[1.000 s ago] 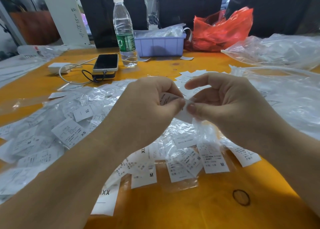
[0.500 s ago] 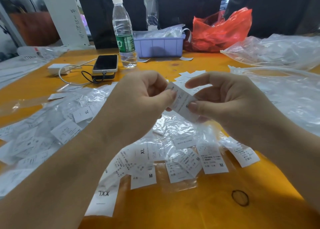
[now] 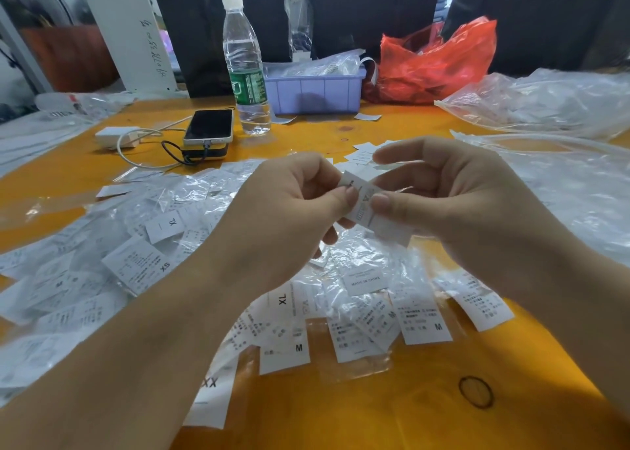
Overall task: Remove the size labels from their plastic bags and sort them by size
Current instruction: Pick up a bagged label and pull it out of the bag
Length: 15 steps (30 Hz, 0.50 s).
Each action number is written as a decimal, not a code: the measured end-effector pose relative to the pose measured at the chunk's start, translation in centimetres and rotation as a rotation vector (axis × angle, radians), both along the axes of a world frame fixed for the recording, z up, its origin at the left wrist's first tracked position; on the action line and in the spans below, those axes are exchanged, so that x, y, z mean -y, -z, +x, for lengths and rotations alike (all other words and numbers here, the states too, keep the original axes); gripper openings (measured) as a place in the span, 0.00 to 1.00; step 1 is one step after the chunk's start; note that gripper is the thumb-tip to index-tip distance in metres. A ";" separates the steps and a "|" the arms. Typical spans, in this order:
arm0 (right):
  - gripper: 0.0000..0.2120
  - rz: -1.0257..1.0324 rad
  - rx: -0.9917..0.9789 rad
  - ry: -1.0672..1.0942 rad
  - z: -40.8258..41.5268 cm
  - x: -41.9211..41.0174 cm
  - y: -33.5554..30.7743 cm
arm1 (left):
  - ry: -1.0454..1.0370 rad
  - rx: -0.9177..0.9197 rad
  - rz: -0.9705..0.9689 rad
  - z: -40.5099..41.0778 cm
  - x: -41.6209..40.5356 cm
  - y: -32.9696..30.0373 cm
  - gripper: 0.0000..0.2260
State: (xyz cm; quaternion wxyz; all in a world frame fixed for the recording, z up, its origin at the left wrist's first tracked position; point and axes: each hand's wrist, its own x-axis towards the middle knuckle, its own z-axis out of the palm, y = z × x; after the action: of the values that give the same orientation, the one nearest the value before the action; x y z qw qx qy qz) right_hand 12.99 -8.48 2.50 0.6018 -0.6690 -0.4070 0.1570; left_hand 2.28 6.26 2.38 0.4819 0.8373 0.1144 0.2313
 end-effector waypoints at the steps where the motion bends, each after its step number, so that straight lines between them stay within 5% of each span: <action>1: 0.24 0.001 -0.017 0.004 0.1 0.0 0.0 | 0.000 0.007 -0.025 0.0 0.0 0.0 0.04; 15: 0.18 -0.057 -0.025 0.009 0.4 0.0 -0.1 | 0.027 -0.004 -0.070 0.0 -0.1 0.0 0.04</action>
State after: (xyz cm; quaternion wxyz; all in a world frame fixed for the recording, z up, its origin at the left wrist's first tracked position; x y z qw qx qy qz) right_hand 13.34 -8.52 2.60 0.5881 -0.6857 -0.3919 0.1740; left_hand 2.24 6.33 2.41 0.5140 0.8218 0.1119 0.2190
